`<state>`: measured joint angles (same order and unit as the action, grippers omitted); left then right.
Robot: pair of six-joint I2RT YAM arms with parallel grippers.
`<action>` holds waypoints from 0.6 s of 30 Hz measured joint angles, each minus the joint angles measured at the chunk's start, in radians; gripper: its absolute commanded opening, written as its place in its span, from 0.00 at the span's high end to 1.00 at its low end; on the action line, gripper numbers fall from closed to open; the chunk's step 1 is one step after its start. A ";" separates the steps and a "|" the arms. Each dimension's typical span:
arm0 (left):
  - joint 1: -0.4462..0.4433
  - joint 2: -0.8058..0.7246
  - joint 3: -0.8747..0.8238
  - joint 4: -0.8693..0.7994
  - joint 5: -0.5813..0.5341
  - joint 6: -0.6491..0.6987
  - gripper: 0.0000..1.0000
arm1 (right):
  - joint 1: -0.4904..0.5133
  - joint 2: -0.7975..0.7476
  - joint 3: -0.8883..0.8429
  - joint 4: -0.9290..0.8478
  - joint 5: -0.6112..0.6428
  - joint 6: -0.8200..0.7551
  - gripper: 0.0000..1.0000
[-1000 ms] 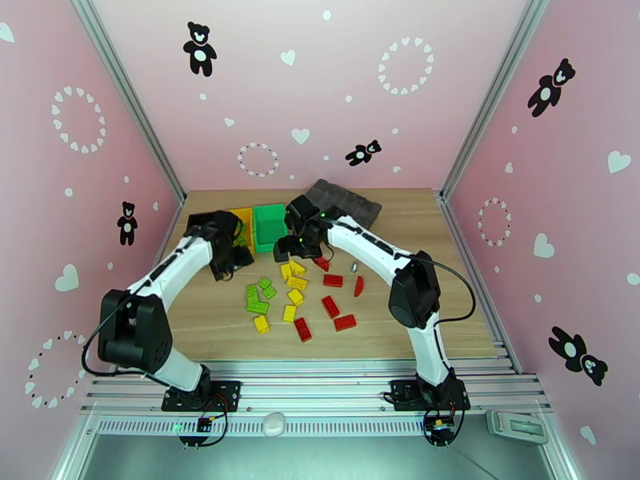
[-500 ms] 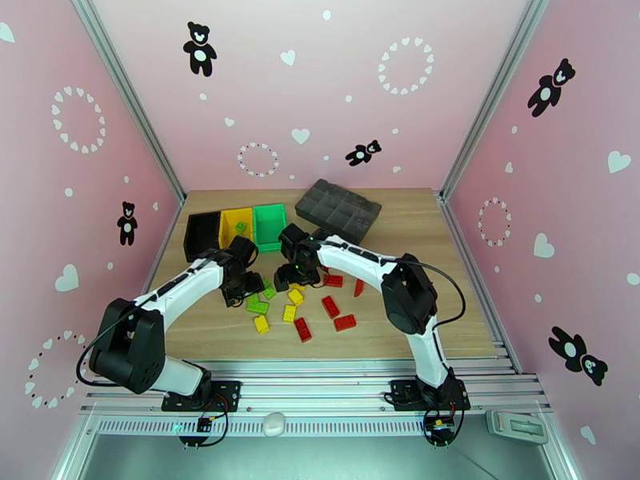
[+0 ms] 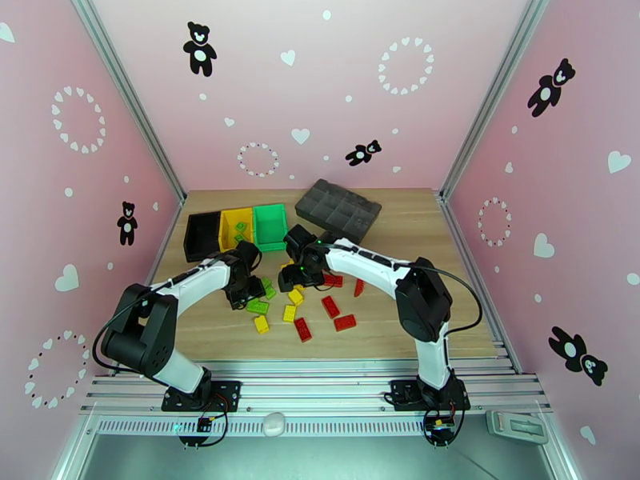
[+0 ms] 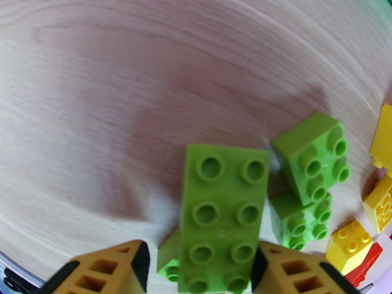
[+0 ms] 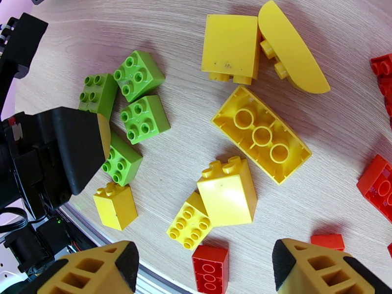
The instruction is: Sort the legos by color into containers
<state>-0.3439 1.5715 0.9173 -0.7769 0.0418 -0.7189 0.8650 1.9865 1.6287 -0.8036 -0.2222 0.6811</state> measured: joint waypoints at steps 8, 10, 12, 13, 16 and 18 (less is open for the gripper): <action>0.000 0.002 0.001 0.003 0.000 0.011 0.58 | 0.000 0.000 0.001 0.006 -0.001 0.000 0.28; 0.000 0.002 0.003 0.002 0.000 0.014 0.62 | 0.000 0.000 0.005 0.006 -0.003 0.000 0.30; 0.000 0.002 0.010 -0.003 -0.004 0.020 0.66 | 0.000 0.000 0.018 0.005 -0.005 0.000 0.31; 0.000 0.002 0.017 -0.008 -0.005 0.022 0.67 | 0.000 0.000 0.027 0.005 -0.006 0.000 0.31; 0.000 0.002 0.054 -0.031 -0.017 0.033 0.72 | 0.000 0.008 0.077 0.001 -0.010 0.000 0.31; 0.002 0.002 0.086 -0.047 -0.023 0.039 0.73 | 0.000 0.018 0.113 0.002 -0.010 -0.001 0.31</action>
<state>-0.3420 1.5730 1.0031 -0.8234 0.0185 -0.6800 0.8650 2.0045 1.7420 -0.8021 -0.2325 0.6804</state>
